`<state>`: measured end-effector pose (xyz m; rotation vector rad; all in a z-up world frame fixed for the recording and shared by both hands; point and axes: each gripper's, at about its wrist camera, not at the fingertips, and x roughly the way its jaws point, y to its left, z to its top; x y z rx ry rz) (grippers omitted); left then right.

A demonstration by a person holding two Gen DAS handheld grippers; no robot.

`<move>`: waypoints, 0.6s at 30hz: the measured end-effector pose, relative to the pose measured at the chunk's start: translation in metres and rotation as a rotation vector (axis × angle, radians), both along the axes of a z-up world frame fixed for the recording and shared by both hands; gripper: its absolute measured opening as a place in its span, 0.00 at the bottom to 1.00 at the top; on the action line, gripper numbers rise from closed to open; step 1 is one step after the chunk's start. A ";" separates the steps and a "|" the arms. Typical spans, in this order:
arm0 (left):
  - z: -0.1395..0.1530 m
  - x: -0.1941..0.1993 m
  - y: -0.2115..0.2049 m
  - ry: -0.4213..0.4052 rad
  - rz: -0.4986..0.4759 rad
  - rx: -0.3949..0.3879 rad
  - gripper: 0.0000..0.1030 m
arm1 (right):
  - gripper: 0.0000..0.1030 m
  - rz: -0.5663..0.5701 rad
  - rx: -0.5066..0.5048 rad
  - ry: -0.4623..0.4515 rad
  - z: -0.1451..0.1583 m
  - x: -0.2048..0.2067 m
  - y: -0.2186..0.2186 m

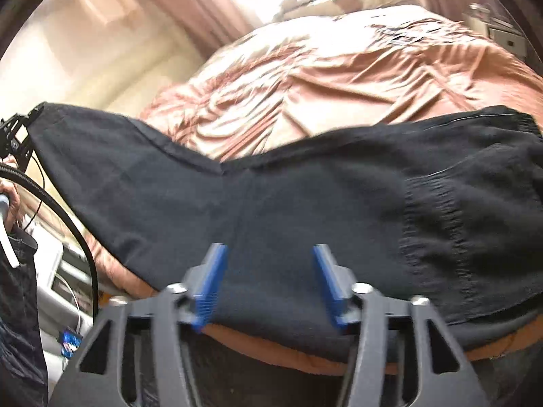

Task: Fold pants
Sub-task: 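Lift the held pant leg with the left gripper and carry it over the pants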

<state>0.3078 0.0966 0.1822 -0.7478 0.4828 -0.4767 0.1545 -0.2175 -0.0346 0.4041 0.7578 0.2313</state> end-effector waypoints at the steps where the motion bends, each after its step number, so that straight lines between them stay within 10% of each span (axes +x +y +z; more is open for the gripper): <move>1: 0.007 0.001 -0.009 -0.008 -0.010 0.007 0.05 | 0.56 -0.015 0.010 -0.013 0.002 -0.006 -0.008; 18: 0.072 0.010 -0.185 -0.060 -0.195 0.105 0.05 | 0.56 -0.157 0.166 -0.107 -0.006 -0.093 -0.099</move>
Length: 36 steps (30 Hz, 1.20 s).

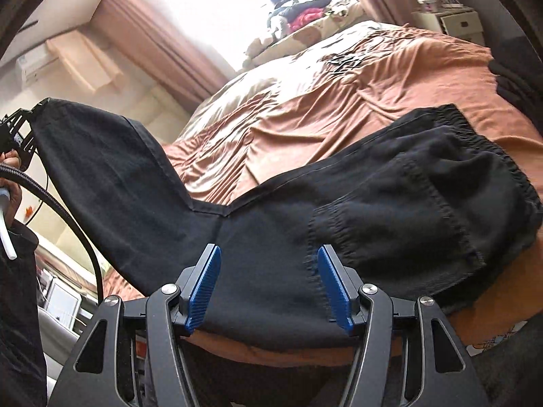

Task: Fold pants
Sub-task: 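Lift the held pant leg with the left gripper and carry it over the pants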

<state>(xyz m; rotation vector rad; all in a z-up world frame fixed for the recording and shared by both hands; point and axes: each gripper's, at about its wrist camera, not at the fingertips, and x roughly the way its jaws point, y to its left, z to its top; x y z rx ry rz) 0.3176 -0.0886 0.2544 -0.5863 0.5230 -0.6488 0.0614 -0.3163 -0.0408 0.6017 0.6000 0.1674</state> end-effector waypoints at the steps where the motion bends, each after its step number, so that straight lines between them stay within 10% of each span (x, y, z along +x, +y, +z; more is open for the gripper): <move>1: 0.001 0.000 -0.007 -0.001 -0.006 0.005 0.05 | 0.56 -0.005 0.006 -0.004 0.001 -0.005 -0.005; 19: -0.028 0.020 -0.169 0.072 -0.189 0.063 0.05 | 0.56 -0.122 0.113 -0.018 -0.018 -0.059 -0.075; 36: -0.163 0.030 -0.298 0.293 -0.412 0.140 0.05 | 0.56 -0.224 0.141 0.002 -0.032 -0.095 -0.120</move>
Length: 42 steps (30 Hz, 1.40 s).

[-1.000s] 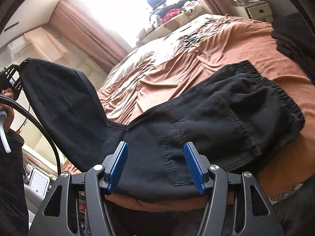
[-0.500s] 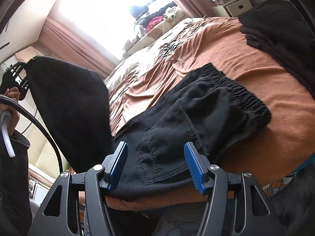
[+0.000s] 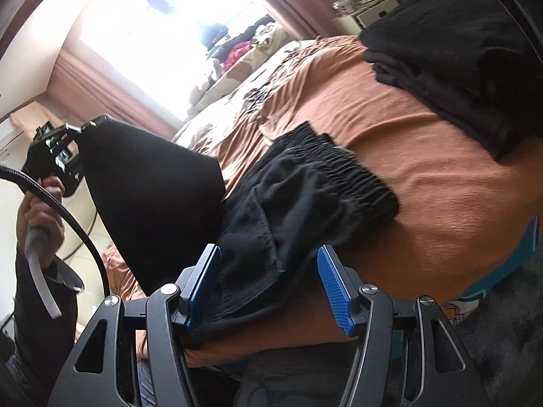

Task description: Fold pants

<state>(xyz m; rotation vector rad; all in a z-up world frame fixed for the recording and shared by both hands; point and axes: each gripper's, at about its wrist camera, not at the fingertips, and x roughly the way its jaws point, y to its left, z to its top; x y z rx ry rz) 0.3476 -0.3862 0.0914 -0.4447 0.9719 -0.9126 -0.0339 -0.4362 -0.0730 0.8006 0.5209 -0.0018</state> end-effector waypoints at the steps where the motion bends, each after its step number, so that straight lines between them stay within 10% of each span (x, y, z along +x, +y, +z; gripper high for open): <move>1: -0.005 -0.001 -0.006 0.008 -0.012 0.002 0.05 | 0.56 -0.010 0.007 0.001 -0.001 -0.003 -0.003; 14: -0.064 -0.038 -0.097 0.078 -0.210 0.081 0.08 | 0.70 -0.105 0.026 0.035 -0.007 -0.027 -0.028; 16: -0.076 -0.045 -0.109 0.105 -0.247 0.105 0.20 | 0.70 -0.114 0.028 0.043 -0.007 -0.030 -0.030; 20: -0.097 -0.058 -0.120 0.192 -0.359 0.089 0.77 | 0.70 -0.116 0.022 0.053 -0.005 -0.035 -0.033; 22: -0.101 -0.065 -0.117 0.193 -0.396 0.105 0.81 | 0.70 -0.113 0.015 0.054 -0.003 -0.036 -0.032; 42: -0.117 -0.035 0.096 0.109 -0.106 0.247 0.82 | 0.70 -0.007 -0.139 0.099 0.019 0.005 -0.007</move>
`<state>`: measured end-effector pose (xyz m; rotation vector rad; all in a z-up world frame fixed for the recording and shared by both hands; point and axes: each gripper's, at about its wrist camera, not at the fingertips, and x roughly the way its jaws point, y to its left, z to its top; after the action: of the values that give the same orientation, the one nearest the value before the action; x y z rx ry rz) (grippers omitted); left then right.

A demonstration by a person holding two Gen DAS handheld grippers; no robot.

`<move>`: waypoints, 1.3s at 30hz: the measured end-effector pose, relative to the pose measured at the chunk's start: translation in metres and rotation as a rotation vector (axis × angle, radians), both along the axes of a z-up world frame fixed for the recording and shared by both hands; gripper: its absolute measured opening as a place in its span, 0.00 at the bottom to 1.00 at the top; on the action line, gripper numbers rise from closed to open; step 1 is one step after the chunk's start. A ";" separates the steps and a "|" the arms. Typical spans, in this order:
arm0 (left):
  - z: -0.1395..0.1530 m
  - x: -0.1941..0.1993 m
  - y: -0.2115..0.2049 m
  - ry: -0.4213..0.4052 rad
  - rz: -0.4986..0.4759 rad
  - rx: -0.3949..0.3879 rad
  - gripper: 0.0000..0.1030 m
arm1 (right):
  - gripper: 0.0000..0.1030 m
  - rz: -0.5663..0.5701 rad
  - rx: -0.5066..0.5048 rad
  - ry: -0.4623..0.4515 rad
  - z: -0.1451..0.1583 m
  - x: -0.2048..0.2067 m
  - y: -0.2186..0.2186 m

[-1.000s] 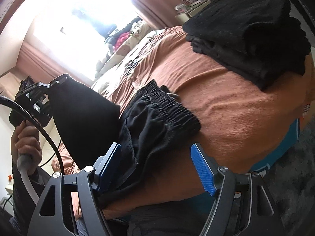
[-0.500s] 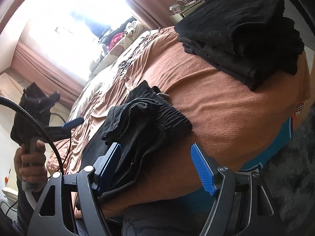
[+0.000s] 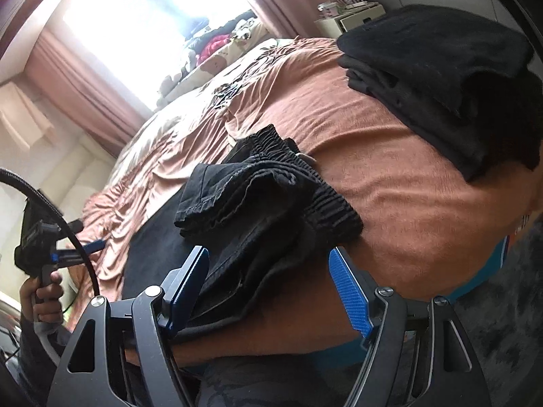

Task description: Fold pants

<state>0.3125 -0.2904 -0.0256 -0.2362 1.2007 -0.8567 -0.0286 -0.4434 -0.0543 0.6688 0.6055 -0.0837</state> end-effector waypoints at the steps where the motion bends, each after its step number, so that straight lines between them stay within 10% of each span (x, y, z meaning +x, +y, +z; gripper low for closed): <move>1: -0.002 0.002 0.011 -0.002 0.021 0.006 0.82 | 0.70 0.004 -0.028 0.007 0.004 0.005 0.000; 17: -0.053 -0.005 0.154 0.059 0.275 0.038 0.79 | 0.70 0.128 -0.297 0.150 0.021 0.078 0.008; 19: -0.065 -0.012 0.161 0.086 0.281 0.044 0.76 | 0.58 0.129 -0.303 0.152 0.019 0.084 0.007; 25: -0.106 -0.029 0.170 0.193 0.292 0.083 0.58 | 0.18 0.123 -0.295 0.137 0.016 0.086 0.006; 34: -0.129 -0.048 0.170 0.264 0.281 0.066 0.45 | 0.12 0.132 -0.327 0.147 0.027 0.083 0.015; 39: -0.131 -0.054 0.169 0.255 0.273 0.099 0.11 | 0.11 0.142 -0.315 0.132 0.037 0.081 0.017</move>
<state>0.2584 -0.1213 -0.1567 -0.4279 1.4063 -0.5377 0.0520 -0.4262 -0.0171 0.3153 0.7468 -0.0894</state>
